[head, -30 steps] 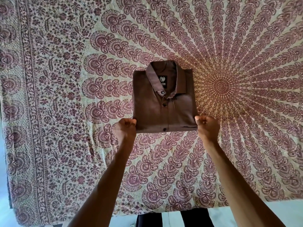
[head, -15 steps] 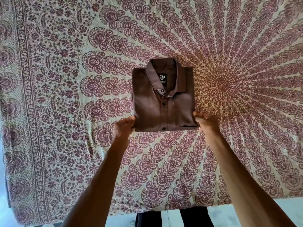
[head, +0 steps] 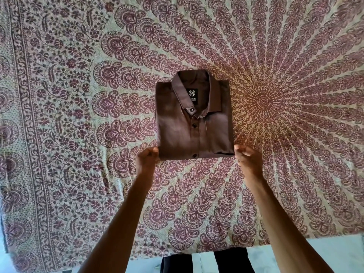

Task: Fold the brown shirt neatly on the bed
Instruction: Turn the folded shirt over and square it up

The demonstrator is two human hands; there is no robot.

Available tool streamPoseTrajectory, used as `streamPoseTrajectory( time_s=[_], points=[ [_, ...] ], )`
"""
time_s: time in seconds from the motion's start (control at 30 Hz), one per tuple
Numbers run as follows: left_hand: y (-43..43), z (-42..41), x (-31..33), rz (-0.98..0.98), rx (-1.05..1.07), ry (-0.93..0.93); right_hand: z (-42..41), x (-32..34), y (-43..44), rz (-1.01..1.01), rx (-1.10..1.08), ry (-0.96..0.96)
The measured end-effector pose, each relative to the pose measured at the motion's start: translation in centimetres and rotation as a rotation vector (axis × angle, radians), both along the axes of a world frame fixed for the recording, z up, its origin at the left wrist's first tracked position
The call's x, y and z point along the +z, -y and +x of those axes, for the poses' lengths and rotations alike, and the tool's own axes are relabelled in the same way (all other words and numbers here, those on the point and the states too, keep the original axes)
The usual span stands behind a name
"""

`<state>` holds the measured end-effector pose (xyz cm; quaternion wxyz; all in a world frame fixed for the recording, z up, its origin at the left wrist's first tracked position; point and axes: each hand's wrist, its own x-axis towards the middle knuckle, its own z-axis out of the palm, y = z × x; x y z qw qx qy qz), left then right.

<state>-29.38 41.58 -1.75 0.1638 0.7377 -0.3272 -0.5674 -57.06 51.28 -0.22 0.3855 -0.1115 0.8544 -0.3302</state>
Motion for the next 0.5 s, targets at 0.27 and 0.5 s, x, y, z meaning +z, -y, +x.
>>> streamPoseTrajectory(
  time_s=[0.27,0.5],
  points=[
    [-0.7,-1.8,1.1,-0.136,-0.111,0.326,1.8,-0.7,0.2,-0.028,0.124,-0.304],
    [-1.5,-5.3,2.6,-0.231,0.122,0.396,4.2,-0.1,1.4,0.040,-0.042,-0.431]
  ],
)
